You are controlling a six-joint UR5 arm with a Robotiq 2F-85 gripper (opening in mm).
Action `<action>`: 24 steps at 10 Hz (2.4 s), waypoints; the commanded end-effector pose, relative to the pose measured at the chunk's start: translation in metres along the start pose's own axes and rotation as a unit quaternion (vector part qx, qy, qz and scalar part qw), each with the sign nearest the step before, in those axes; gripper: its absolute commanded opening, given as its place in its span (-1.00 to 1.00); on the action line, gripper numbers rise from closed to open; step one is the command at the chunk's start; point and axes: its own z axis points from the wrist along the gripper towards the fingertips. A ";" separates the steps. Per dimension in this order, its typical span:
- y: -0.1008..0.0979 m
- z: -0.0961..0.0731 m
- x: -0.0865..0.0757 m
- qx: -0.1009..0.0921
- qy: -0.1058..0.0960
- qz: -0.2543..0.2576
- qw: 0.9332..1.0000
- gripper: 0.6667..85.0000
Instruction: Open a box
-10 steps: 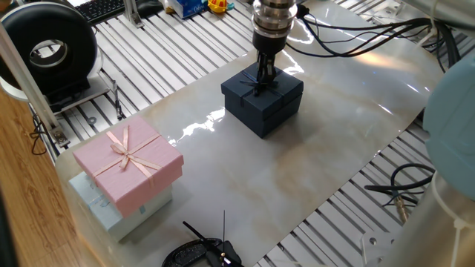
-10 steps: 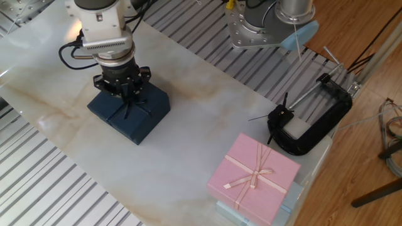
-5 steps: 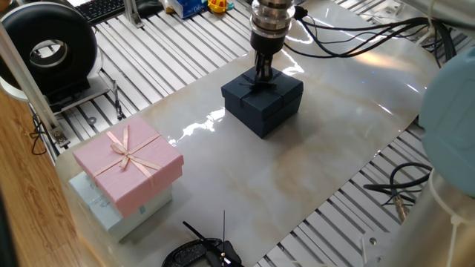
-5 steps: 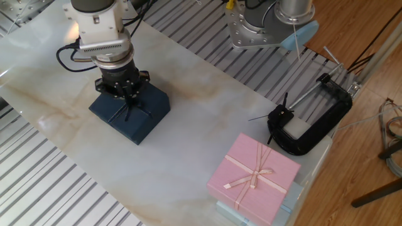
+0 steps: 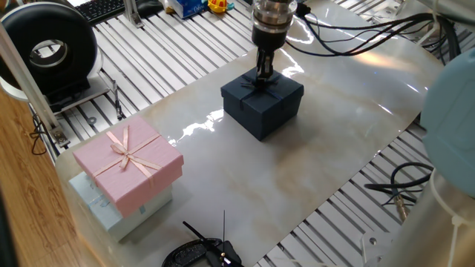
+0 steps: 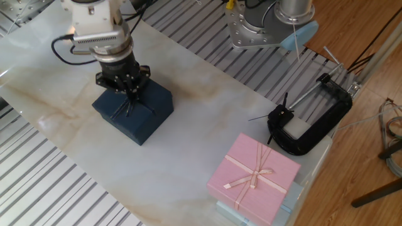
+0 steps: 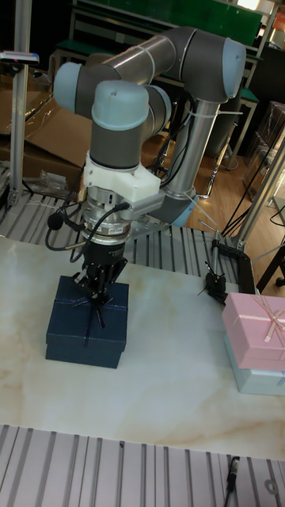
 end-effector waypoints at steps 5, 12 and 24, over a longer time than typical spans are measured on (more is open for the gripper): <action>-0.001 -0.032 0.001 0.007 0.008 0.022 1.000 -0.98; 0.041 -0.056 -0.049 0.006 -0.003 0.096 0.995 -0.98; 0.039 -0.033 -0.107 0.035 0.000 0.075 0.997 -0.98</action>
